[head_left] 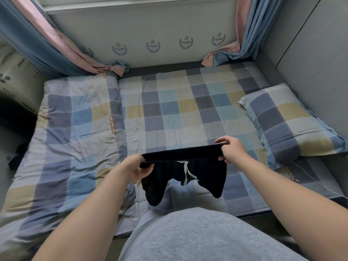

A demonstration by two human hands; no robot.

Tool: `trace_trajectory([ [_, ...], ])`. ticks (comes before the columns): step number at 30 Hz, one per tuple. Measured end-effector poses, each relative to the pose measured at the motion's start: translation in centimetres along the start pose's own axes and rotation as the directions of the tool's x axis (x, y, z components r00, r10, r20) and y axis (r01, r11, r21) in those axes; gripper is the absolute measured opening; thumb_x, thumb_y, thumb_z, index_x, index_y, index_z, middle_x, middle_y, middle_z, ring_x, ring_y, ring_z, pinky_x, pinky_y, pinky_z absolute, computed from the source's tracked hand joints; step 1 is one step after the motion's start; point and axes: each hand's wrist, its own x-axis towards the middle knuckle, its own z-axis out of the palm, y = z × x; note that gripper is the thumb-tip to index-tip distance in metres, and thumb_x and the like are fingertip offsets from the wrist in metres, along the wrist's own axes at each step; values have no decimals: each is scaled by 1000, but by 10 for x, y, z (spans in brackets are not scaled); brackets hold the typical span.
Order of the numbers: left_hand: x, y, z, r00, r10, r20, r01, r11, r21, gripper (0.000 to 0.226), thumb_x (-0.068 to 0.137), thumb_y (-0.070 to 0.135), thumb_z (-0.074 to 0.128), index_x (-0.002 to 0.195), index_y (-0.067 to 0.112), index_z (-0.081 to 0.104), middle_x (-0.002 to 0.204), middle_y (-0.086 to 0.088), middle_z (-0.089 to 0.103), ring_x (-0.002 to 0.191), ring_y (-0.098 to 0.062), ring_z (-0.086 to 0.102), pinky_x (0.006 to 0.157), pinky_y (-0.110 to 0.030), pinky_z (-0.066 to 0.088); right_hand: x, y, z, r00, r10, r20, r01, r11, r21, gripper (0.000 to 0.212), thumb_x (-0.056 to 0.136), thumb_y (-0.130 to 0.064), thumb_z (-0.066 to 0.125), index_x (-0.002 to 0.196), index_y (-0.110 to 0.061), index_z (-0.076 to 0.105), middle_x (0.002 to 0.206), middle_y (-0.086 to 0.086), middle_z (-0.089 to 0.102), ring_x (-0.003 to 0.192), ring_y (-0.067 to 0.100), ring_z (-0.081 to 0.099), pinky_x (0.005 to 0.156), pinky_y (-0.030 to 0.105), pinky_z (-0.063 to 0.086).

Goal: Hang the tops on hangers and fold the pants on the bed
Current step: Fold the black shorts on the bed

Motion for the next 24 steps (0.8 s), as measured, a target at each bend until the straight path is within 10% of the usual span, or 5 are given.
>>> trace_trajectory([
  [8, -9, 6, 3, 982, 29, 189, 32, 949, -314, 20, 87, 1, 56, 105, 6, 50, 107, -19, 52, 93, -26, 58, 63, -34, 58, -3, -15, -14, 898, 206, 388, -405, 729, 551, 9, 91, 1, 56, 91, -7, 51, 96, 11, 49, 57, 20, 62, 46, 23, 52],
  [13, -14, 11, 8, 948, 242, 206, -132, 889, -438, 39, 86, -13, 50, 117, 8, 62, 123, -20, 57, 116, -30, 61, 92, -33, 54, -2, -17, -28, 878, 53, 475, -391, 651, 651, 36, 90, 13, 55, 120, -7, 53, 121, 17, 60, 94, 26, 74, 74, 30, 59],
  [16, -15, 9, 18, 869, 482, 111, -480, 876, -40, 51, 86, -21, 48, 117, 17, 64, 119, -15, 64, 111, -26, 66, 89, -32, 56, -4, -24, -25, 916, -41, 398, -236, 747, 621, 39, 87, 23, 49, 116, -3, 57, 110, 20, 66, 84, 22, 76, 68, 27, 61],
  [18, -17, 7, 20, 697, 711, 92, -658, 584, 476, 36, 89, -6, 65, 109, 23, 68, 105, -2, 70, 98, -18, 69, 84, -32, 57, -4, -28, -20, 958, -90, 273, -64, 860, 507, 24, 90, 16, 58, 103, -4, 62, 99, 18, 66, 71, 17, 75, 62, 24, 59],
  [24, -12, 6, 17, 542, 831, 120, -512, 214, 832, 21, 98, 39, 58, 104, 24, 72, 112, 7, 60, 120, -28, 48, 105, -47, 35, 3, -30, -20, 939, -345, -10, 335, 918, -210, 13, 94, -30, 68, 99, -18, 69, 107, -1, 63, 107, 24, 58, 97, 45, 47],
])
